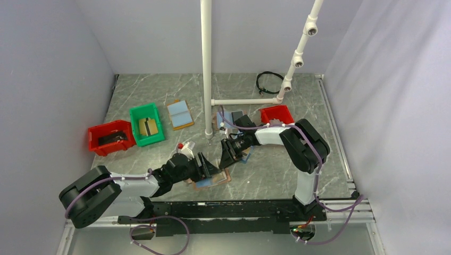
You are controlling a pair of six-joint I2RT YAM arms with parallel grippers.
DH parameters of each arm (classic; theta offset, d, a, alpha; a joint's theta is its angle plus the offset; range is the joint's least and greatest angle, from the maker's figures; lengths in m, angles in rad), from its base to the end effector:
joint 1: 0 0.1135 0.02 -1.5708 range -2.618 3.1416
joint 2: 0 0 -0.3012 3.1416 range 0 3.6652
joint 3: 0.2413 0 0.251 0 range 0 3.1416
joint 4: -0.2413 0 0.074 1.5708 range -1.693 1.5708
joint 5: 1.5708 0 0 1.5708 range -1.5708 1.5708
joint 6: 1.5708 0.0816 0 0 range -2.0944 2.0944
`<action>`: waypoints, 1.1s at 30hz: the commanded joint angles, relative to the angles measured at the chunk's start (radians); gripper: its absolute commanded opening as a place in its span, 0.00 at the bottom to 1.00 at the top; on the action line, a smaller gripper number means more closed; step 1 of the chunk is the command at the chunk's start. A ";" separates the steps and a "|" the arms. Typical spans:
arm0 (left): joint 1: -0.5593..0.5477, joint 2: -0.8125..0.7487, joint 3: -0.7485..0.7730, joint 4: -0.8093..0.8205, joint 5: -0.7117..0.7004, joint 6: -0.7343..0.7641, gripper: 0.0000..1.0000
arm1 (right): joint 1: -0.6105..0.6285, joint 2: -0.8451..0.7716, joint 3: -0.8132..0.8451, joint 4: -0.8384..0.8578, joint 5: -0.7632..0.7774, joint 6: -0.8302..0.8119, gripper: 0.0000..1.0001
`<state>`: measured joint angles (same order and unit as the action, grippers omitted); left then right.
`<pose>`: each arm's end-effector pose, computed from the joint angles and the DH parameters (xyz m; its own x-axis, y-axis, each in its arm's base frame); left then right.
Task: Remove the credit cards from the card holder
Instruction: Remove the credit card from the card holder.
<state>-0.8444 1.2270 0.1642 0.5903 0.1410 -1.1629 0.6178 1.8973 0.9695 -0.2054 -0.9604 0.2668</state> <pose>0.1424 -0.1775 0.1429 -0.8756 -0.3828 -0.2945 0.0491 0.5361 -0.8428 0.2563 0.2641 0.1303 -0.8744 -0.4359 -0.2131 -0.3986 0.3950 0.8277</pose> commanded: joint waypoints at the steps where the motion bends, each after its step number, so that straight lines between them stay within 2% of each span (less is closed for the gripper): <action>1: 0.002 -0.001 0.002 0.034 0.040 0.036 0.73 | 0.028 0.012 0.032 -0.012 0.013 -0.030 0.33; 7: 0.002 0.031 0.018 0.014 0.042 0.034 0.70 | 0.036 0.003 0.032 -0.007 -0.007 -0.031 0.34; 11: 0.002 0.043 0.021 0.006 0.036 0.028 0.64 | 0.039 0.001 0.033 -0.002 -0.032 -0.030 0.37; 13: 0.001 0.039 0.021 0.002 0.034 0.029 0.65 | 0.044 0.000 0.035 -0.004 -0.040 -0.034 0.40; 17: 0.001 0.013 0.018 -0.004 0.029 0.033 0.75 | 0.055 0.002 0.042 -0.013 -0.062 -0.048 0.43; 22: 0.002 -0.038 0.008 -0.035 0.014 0.036 0.74 | 0.067 0.002 0.047 -0.019 -0.070 -0.057 0.44; 25: 0.002 -0.062 0.005 -0.072 0.001 0.033 0.66 | 0.070 0.002 0.049 -0.021 -0.081 -0.060 0.46; 30: 0.002 -0.097 -0.002 -0.124 -0.017 0.030 0.42 | 0.071 0.003 0.054 -0.028 -0.058 -0.064 0.46; 33: 0.001 -0.127 -0.002 -0.173 -0.033 0.030 0.35 | 0.071 0.004 0.055 -0.040 -0.014 -0.072 0.46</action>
<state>-0.8448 1.1378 0.1673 0.4866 0.1505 -1.1454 0.6834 1.9003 0.9882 -0.2363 -0.9947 0.2218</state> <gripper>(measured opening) 0.400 0.458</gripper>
